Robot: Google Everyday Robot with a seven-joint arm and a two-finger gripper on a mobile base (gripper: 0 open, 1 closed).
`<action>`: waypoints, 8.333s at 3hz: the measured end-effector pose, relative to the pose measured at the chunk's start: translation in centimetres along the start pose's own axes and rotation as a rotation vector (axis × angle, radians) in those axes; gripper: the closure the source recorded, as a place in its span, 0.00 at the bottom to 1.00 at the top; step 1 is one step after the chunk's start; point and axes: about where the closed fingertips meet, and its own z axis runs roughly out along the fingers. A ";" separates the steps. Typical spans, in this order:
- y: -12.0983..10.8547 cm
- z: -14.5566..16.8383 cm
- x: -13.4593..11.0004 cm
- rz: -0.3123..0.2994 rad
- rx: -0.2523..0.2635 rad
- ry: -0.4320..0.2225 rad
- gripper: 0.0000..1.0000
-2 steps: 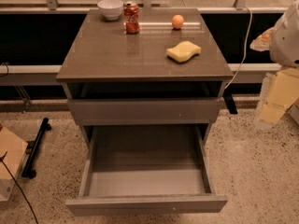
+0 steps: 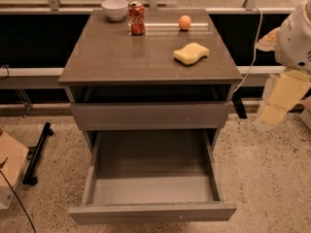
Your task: Place sponge into middle drawer
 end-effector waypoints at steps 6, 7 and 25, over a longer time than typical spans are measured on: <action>-13.2 5.3 -9.4 0.240 0.200 -0.468 0.00; -16.7 7.3 -10.8 0.284 0.181 -0.548 0.00; 3.9 23.5 -7.9 0.591 -0.246 -0.633 1.00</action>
Offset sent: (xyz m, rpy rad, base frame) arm 0.0894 -0.0034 -0.0106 0.2814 -0.1496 -0.1459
